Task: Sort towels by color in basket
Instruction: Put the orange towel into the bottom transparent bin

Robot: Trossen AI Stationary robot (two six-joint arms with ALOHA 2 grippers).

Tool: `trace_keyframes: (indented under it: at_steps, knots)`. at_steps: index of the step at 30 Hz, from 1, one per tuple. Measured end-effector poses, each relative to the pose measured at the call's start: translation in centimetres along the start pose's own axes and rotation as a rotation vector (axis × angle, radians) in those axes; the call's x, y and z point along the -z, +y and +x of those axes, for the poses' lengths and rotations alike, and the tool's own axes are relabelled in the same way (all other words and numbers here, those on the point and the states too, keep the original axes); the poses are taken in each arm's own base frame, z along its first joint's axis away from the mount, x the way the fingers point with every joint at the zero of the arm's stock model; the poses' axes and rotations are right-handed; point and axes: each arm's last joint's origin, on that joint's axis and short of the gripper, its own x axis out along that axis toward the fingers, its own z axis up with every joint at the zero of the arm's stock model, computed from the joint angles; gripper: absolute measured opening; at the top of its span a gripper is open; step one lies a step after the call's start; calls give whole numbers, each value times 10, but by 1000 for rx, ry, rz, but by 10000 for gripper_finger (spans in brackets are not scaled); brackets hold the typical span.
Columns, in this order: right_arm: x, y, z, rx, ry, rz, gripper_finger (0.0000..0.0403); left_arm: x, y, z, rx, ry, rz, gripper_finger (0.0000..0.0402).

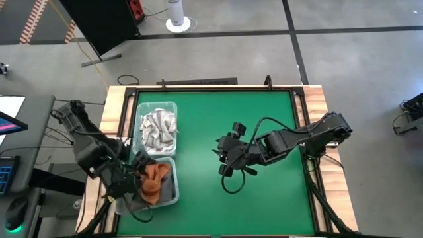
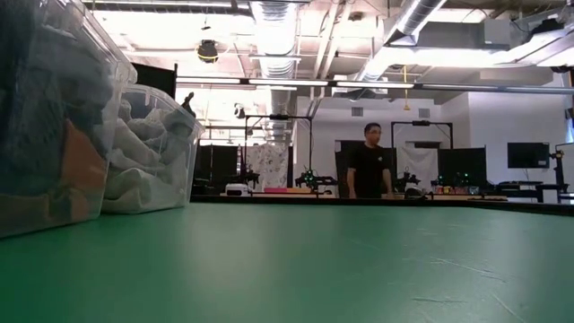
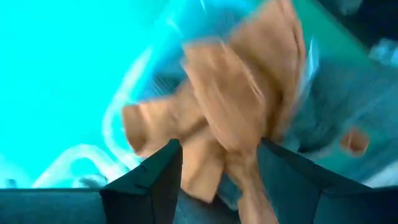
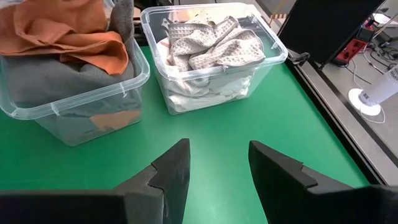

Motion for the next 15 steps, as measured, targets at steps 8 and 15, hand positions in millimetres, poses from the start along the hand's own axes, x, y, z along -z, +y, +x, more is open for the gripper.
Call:
trace_keyframes:
  at_steps: [8,15]
  knots:
    - [0,0,0,7,-1,-1,191,-23,6,-23,4,-240,-123,200]
    - [0,0,0,7,-1,0,191,-16,-7,19,65,-108,-83,186]
